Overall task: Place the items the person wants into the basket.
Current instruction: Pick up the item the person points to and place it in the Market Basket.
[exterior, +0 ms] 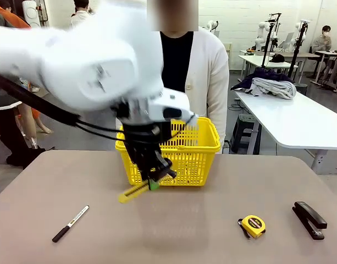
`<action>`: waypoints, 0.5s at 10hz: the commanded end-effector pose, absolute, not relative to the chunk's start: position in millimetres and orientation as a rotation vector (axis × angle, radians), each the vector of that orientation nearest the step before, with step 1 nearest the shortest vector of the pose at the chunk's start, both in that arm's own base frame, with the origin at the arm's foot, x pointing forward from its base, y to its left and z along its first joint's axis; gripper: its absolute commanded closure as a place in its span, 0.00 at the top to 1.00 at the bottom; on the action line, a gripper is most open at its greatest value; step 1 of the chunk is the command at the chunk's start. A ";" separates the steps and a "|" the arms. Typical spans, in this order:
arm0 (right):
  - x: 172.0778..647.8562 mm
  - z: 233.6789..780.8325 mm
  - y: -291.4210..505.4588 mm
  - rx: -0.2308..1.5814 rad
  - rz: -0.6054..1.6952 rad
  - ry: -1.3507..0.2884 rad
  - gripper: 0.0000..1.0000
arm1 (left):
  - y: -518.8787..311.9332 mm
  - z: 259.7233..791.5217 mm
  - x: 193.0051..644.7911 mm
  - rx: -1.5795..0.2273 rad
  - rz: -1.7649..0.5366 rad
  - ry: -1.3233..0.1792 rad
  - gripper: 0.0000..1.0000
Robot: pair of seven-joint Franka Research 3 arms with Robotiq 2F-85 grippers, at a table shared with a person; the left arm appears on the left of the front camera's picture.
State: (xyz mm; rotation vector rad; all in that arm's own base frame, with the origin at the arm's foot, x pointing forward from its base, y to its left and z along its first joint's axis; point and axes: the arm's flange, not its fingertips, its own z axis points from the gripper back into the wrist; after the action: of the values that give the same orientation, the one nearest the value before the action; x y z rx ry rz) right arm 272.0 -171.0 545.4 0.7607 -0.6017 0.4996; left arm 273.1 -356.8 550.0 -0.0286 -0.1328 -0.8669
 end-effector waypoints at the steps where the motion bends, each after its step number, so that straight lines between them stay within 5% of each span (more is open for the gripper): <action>1: 273.0 545.3 -170.7 0.781 0.511 -0.620 1.00 | -344.3 575.2 266.6 -0.063 -0.936 -0.101 0.11; 5: 273.0 545.3 -170.7 0.781 0.511 -0.620 1.00 | -331.4 589.4 259.9 -0.051 -0.926 -0.115 0.11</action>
State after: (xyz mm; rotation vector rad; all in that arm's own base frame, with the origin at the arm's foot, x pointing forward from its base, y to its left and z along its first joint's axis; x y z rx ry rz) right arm 271.9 -170.9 545.3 0.7616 -0.6010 0.5001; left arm 259.0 -336.4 593.9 -0.0429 -0.1205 -0.9204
